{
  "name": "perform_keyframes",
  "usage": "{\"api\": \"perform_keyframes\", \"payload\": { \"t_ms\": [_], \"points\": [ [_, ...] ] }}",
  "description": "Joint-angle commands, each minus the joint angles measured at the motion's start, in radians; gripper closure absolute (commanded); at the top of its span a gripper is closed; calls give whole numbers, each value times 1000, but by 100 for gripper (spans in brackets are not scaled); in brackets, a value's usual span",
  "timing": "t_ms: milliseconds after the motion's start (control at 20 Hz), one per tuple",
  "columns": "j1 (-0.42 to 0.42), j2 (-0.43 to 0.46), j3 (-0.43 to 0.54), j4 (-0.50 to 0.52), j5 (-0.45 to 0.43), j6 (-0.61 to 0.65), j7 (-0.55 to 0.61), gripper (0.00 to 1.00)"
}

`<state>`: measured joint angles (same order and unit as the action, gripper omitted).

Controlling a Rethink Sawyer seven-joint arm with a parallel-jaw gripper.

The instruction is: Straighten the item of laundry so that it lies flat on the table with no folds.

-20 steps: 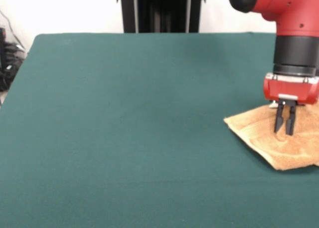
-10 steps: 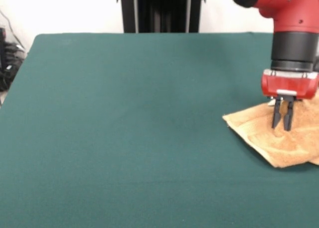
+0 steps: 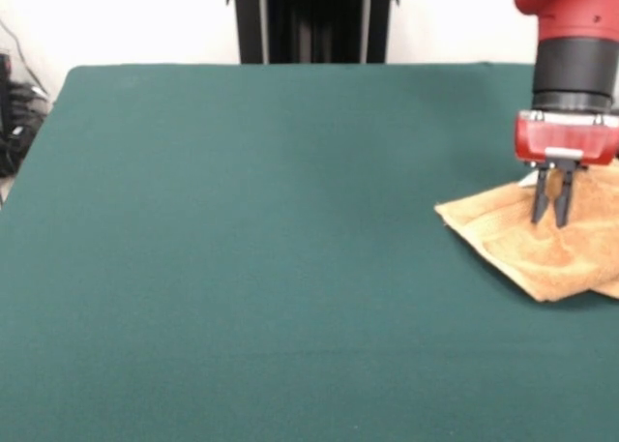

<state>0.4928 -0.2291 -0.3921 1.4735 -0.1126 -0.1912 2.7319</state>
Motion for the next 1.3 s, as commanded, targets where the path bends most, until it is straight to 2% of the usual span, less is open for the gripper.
{"api": "perform_keyframes", "payload": {
  "t_ms": [50, 500, 850, 1050, 1300],
  "points": [
    [-50, 97, 54, 165, -156, 3, -36, 100],
    [3, 97, 8, 155, -149, 57, 4, 100],
    [-12, 76, 23, 158, -178, 62, -12, 100],
    [-118, 39, 130, 160, -323, 3, -52, 100],
    [-231, -46, 245, 234, -407, 105, -40, 100]
  ]
}}
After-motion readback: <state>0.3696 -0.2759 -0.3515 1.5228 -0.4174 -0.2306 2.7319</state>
